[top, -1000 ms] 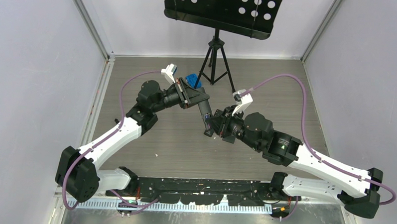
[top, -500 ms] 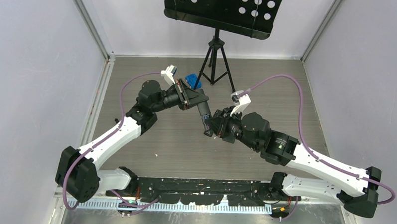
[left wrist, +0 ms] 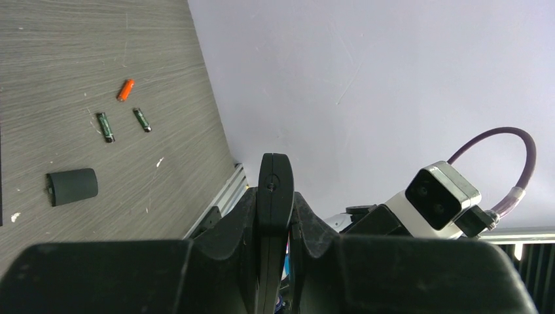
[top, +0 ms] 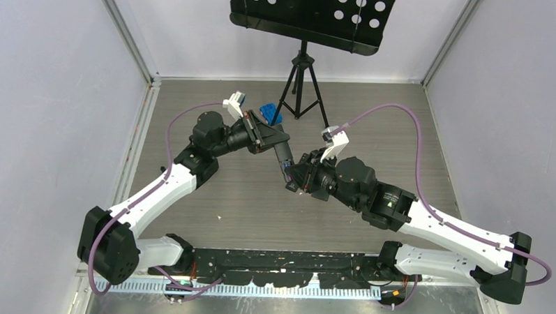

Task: Load the batteries into the remote control
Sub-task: Load the battery into the remote control.

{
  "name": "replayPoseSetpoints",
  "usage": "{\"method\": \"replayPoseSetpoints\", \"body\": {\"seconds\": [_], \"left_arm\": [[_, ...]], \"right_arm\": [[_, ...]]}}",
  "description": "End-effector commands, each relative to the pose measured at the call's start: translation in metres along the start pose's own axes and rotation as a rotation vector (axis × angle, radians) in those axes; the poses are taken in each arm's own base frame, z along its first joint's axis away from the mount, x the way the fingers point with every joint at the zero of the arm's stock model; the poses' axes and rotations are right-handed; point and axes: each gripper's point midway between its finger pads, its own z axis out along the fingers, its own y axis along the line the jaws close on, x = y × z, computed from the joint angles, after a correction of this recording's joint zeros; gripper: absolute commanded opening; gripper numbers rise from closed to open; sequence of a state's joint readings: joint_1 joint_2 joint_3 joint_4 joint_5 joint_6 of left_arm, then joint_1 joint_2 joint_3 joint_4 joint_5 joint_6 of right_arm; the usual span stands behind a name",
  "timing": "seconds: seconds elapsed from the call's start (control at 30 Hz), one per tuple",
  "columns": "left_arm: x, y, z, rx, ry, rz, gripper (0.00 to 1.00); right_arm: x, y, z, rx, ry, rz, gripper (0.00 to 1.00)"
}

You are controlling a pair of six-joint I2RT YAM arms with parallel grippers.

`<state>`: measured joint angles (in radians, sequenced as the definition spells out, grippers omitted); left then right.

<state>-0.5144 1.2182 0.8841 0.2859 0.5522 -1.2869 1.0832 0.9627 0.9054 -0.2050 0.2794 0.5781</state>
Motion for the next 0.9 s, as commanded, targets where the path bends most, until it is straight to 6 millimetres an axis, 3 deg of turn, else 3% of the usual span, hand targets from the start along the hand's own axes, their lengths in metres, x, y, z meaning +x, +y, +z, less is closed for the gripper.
{"method": "replayPoseSetpoints", "body": {"seconds": [0.0, 0.3, 0.47, 0.57, 0.7, 0.87], "left_arm": [[-0.043, -0.106, -0.029, 0.289, -0.174, 0.062, 0.00], [-0.028, -0.109, -0.032, 0.341, -0.095, 0.109, 0.00], [-0.021, -0.122, -0.039, 0.396, -0.064, 0.141, 0.00], [-0.018, -0.126, -0.041, 0.404, -0.050, 0.158, 0.00], [-0.014, -0.118, -0.041, 0.381, -0.038, 0.161, 0.00], [-0.008, -0.096, -0.038, 0.338, -0.020, 0.137, 0.00]], "right_arm": [[0.097, -0.050, -0.017, 0.138, 0.364, -0.104, 0.00], [0.081, -0.055, -0.008, 0.230, 0.335, -0.105, 0.06], [0.100, -0.059, -0.003, 0.243, 0.423, -0.145, 0.10], [0.100, -0.060, -0.003, 0.253, 0.424, -0.144, 0.12], [0.077, -0.056, -0.001, 0.258, 0.337, -0.131, 0.16], [0.042, -0.047, -0.004, 0.249, 0.209, -0.112, 0.28]]}}
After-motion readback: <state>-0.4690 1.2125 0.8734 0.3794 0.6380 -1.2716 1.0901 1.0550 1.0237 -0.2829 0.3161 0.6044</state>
